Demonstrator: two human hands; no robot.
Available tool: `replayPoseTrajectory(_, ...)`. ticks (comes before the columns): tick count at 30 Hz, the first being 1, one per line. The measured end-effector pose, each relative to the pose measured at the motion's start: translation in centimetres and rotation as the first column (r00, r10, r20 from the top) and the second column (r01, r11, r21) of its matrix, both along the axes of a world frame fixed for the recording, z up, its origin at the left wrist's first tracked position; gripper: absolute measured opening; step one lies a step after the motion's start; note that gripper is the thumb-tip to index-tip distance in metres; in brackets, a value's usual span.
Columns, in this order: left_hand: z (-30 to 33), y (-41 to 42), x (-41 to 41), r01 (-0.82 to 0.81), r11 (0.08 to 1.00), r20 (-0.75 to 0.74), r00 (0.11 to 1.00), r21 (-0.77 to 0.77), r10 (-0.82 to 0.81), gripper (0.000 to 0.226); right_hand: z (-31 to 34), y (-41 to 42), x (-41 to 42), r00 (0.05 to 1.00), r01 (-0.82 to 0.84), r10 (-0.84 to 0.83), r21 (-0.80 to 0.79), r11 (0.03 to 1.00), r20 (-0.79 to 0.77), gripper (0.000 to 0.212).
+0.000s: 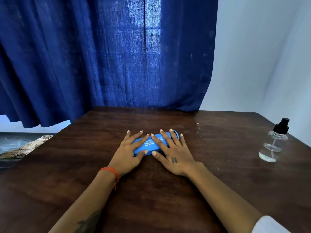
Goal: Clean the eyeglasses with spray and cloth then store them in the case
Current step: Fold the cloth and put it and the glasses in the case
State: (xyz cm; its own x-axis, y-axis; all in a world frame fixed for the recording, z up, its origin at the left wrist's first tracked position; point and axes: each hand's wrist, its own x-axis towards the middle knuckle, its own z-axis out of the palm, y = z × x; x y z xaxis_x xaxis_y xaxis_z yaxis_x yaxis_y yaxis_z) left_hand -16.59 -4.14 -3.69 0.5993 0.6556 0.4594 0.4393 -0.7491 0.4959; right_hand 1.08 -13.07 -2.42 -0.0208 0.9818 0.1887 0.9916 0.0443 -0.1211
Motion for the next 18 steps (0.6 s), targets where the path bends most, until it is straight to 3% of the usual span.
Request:
replayPoseTrajectory(6,-0.3,-0.1,-0.3,-0.009,1.000,-0.094,0.996,-0.001,0.009,0.058,0.6,-0.2,-0.4,1.000,0.017,-0.017,-0.065,0.998,-0.004,0.060)
replayPoseTrajectory(9,0.5,-1.3,-0.3,-0.022,0.999,-0.006,1.000,-0.023,0.022,0.058,1.7,0.1,-0.1,0.990,0.039,-0.031,0.056,0.998,-0.137,0.049)
replayPoseTrajectory(11,1.1,-1.9,-0.5,-0.077,0.993,0.099,0.991,-0.091,0.086,0.068,2.2,0.5,0.3,0.934,0.148,-0.080,0.172,0.974,-0.347,0.043)
replayPoseTrajectory(13,1.3,-2.2,-0.7,-0.169,0.969,0.157,0.968,-0.180,0.198,0.077,2.4,0.8,0.6,0.812,0.265,-0.167,0.097,0.959,-0.559,0.047)
replayPoseTrajectory(16,1.6,-3.0,-0.6,-0.226,0.898,0.174,0.935,-0.378,0.308,0.074,2.6,1.1,0.9,0.691,0.309,-0.285,-0.085,0.947,-0.664,0.059)
replayPoseTrajectory(18,1.8,-3.5,-0.1,-0.219,0.858,0.196,0.920,-0.464,0.340,0.065,2.8,0.8,0.9,0.672,0.322,-0.285,-0.077,0.944,-0.684,0.060)
